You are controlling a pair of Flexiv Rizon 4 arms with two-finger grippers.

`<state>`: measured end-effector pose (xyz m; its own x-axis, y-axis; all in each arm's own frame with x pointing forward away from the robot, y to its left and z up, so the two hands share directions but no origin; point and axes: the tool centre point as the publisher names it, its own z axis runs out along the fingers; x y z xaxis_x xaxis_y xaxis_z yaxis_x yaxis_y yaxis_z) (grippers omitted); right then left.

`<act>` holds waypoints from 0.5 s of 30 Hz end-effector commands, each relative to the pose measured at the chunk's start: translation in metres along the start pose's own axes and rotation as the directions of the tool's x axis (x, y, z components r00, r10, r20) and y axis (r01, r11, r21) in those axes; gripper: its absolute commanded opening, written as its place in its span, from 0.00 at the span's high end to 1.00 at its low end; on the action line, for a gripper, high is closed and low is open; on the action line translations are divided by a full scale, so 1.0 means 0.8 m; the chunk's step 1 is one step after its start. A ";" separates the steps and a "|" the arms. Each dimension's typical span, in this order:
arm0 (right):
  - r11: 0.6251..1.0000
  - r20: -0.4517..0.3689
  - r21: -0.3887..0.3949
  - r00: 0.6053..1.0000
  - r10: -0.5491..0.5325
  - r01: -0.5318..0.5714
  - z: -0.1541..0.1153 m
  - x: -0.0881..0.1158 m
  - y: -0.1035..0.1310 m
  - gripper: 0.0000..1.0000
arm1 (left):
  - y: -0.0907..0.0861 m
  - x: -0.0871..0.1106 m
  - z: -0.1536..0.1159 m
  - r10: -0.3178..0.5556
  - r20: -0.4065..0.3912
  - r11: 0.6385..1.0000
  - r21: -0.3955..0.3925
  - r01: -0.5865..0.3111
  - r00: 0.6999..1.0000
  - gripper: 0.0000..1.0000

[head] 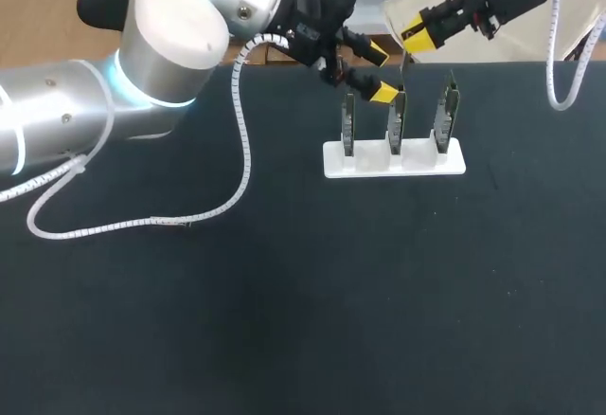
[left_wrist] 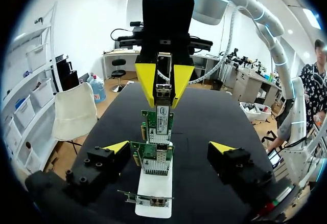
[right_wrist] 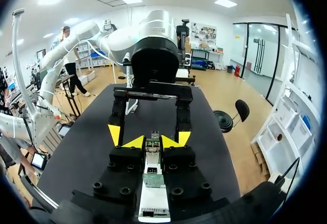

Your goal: Pick up the optical module with the left hand, and insert it into the network port with the right hand.

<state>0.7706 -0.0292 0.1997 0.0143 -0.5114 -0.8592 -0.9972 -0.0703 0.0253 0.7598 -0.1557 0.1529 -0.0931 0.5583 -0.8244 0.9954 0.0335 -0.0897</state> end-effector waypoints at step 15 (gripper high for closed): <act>1.000 -0.020 0.006 0.999 0.030 -0.030 0.007 0.011 0.009 1.00 | 0.003 -0.001 0.001 -0.001 -0.005 1.000 0.004 0.001 1.000 0.00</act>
<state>0.7662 -0.0311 0.1897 -0.0145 -0.5256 -0.8506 -0.9971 -0.0562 0.0517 0.7598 -0.1558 0.1530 -0.0926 0.5581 -0.8246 0.9954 0.0332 -0.0893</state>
